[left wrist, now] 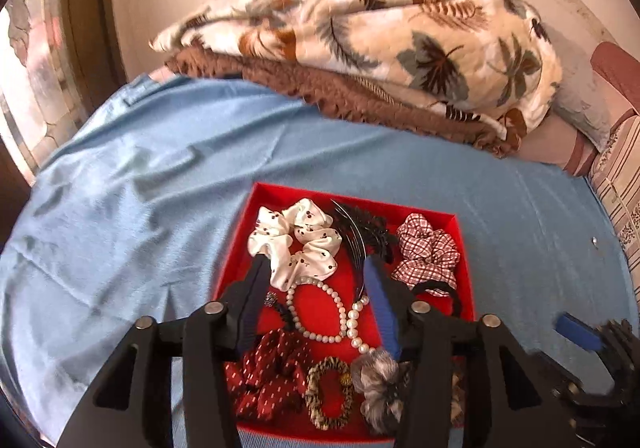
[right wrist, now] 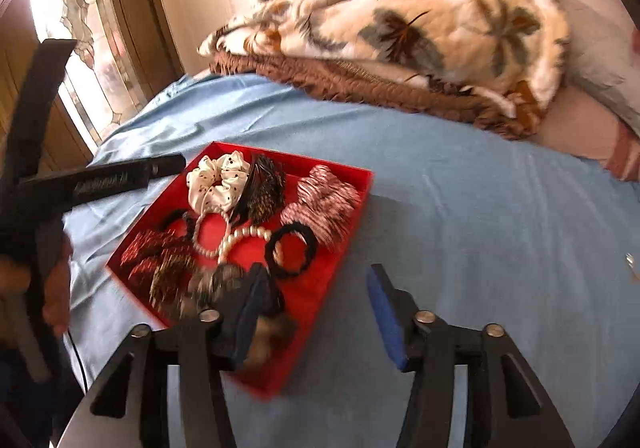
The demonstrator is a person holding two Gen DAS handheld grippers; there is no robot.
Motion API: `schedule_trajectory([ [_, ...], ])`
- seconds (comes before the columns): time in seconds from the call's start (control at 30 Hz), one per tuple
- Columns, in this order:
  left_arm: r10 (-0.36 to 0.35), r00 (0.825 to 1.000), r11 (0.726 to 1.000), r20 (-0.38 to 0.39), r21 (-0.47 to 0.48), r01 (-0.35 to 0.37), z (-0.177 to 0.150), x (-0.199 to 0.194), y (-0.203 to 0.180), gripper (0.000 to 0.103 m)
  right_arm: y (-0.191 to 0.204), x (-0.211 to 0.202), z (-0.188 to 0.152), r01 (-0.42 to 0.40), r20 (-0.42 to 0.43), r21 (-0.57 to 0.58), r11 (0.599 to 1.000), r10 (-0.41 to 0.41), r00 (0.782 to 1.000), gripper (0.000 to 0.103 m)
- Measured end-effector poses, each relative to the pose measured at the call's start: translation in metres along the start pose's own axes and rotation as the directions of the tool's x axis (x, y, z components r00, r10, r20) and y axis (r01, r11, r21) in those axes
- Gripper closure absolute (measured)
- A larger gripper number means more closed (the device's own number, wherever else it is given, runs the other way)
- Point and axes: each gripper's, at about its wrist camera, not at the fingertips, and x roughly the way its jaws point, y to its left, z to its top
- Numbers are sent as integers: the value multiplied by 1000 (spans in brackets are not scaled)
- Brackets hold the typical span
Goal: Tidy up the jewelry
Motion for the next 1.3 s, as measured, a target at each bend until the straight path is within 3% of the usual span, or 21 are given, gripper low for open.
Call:
schedule_trajectory([
  [0.37,38,995,998,90,38,-41,-38,-67,-30,49,-37,-62,-57,61,0,129,990,-62,998,42],
  [0.63,73,975,996,212,43,-84,-64,-121,-51,30,-28,-98,-67,58,54,140,988,-66,996,40],
  [0.77,113,952,991,285,42,-130,-80,-147,-59,21,-20,-103,-74,59,55,148,987,-67,996,39],
  [0.9,183,911,979,370,19,-205,-96,-169,-60,8,-15,-104,-81,69,56,166,984,-79,995,38],
  [1.0,202,887,978,416,-29,-209,-106,-185,-53,0,-15,-107,-85,81,63,190,978,-94,994,39],
  [1.1,228,866,973,445,-67,-222,-113,-199,-47,0,-17,-111,-88,101,74,215,971,-120,990,38],
  [1.17,278,841,959,464,-81,-272,-117,-208,-47,0,-19,-112,-90,112,77,233,966,-133,988,38],
  [1.23,305,827,950,472,-87,-301,-120,-215,-48,0,-21,-112,-92,123,71,251,960,-145,987,38],
  [1.3,296,833,953,468,-83,-292,-121,-219,-48,0,-20,-111,-94,137,60,262,955,-157,986,38],
])
